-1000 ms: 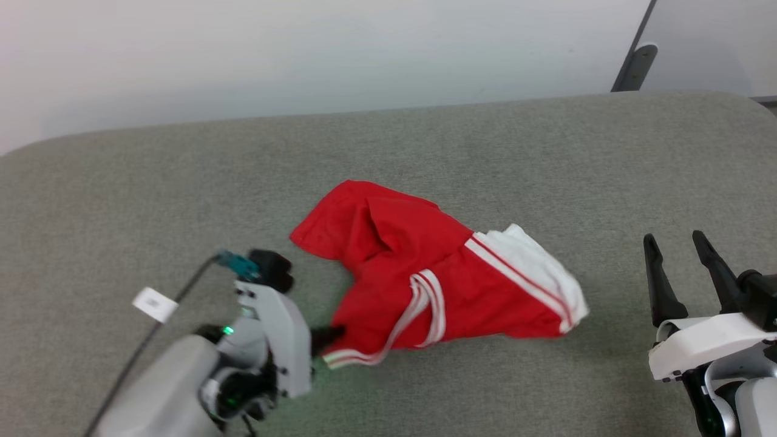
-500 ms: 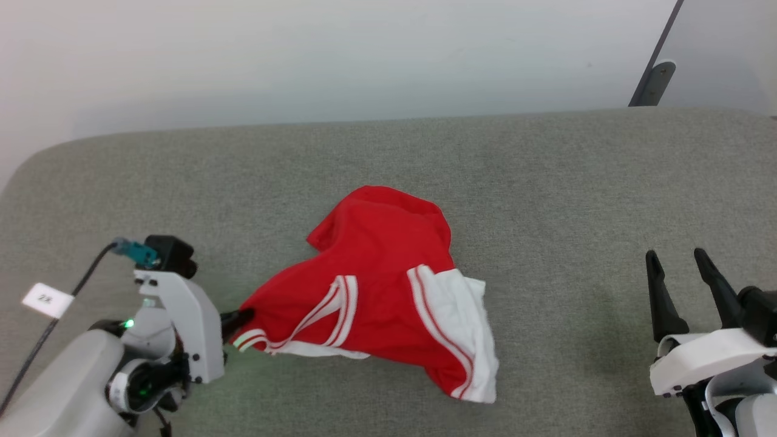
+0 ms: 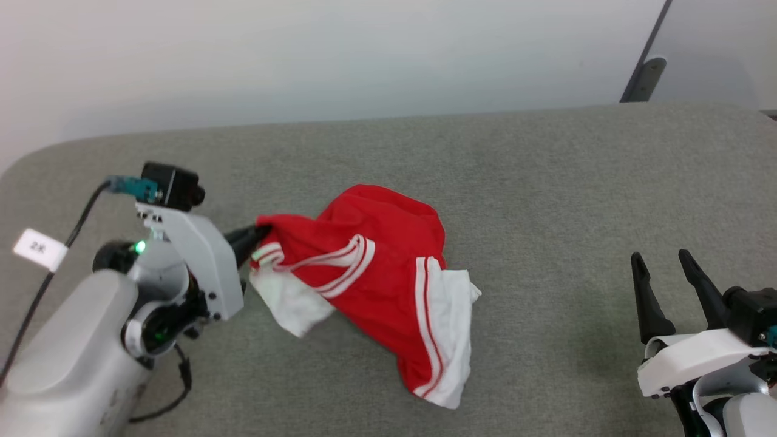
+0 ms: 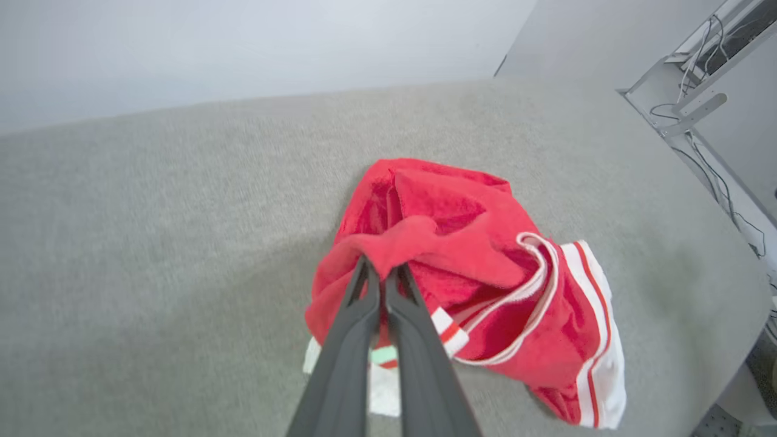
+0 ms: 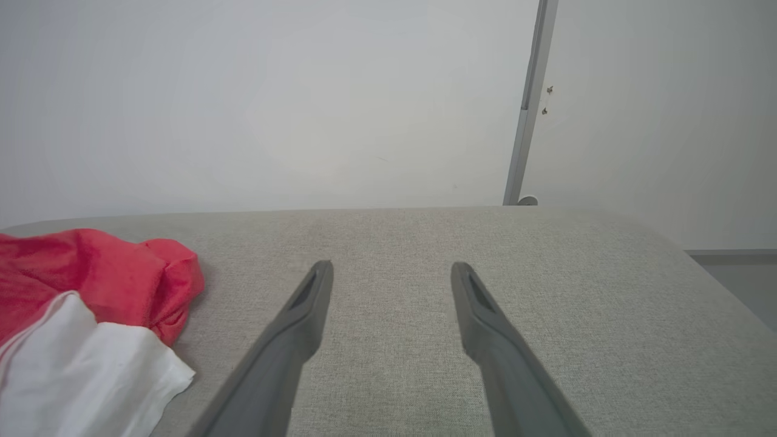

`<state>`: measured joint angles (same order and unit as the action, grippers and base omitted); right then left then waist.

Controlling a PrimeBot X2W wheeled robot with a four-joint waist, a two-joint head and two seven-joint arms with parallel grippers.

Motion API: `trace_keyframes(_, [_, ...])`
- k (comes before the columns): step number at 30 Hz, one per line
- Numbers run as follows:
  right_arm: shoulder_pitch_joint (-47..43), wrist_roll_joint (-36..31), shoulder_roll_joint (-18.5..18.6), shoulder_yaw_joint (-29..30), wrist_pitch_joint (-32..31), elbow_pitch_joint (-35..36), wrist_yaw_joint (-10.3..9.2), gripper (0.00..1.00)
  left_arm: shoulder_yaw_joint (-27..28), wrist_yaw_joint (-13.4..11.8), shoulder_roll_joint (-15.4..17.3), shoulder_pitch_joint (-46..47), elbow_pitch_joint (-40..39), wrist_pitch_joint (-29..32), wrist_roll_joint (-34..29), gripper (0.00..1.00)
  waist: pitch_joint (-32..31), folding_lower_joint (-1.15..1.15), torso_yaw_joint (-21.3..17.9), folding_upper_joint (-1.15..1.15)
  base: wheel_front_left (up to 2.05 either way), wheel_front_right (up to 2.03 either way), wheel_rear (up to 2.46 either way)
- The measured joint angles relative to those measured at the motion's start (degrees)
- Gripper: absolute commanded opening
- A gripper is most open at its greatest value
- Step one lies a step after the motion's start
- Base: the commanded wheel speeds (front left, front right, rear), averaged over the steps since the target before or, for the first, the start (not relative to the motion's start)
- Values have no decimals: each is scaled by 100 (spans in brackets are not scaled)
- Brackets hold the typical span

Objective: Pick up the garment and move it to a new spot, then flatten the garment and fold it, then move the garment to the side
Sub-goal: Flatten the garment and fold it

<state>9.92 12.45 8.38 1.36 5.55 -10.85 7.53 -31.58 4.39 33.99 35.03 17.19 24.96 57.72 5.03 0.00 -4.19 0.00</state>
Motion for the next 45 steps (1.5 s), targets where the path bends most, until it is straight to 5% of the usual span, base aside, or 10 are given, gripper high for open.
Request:
trace_keyframes(2, [33,3,1,-34,0,-16,0,100,-48,45,-81,176,193,-187,-169,5,40,0,-53,0,0,0,0])
trace_keyframes(4, [57,10,-1,-74,3,-42,0,100,-125,93,-192,286,443,-280,-234,27,80,0,-116,0,0,0,0])
trace_keyframes(8, [122,19,-2,-118,35,-94,0,100,-367,208,-337,385,1009,-334,-332,32,157,0,-234,0,0,0,0])
trace_keyframes(9, [122,25,-5,-125,46,-119,0,100,-401,221,-370,412,1140,-360,-331,46,176,0,-256,0,0,0,0])
trace_keyframes(10, [123,26,-8,-126,53,-133,0,100,-459,235,-412,438,1263,-399,-331,50,194,0,-275,0,0,0,0])
trace_keyframes(12, [126,29,-11,-127,60,-162,0,100,-601,274,-504,458,1411,-458,-330,100,226,0,-299,0,0,0,0])
trace_keyframes(18, [161,59,-15,-104,101,-223,0,100,-947,293,-491,588,1384,-619,-44,100,239,0,-252,0,0,0,0])
trace_keyframes(34, [-3,56,-11,26,116,-208,0,100,-1316,301,413,463,716,-742,625,100,-55,0,108,0,0,0,0])
trace_keyframes(45, [-120,62,46,-10,3,-52,0,100,-1672,301,348,-55,889,-226,960,100,-201,0,162,0,0,0,0])
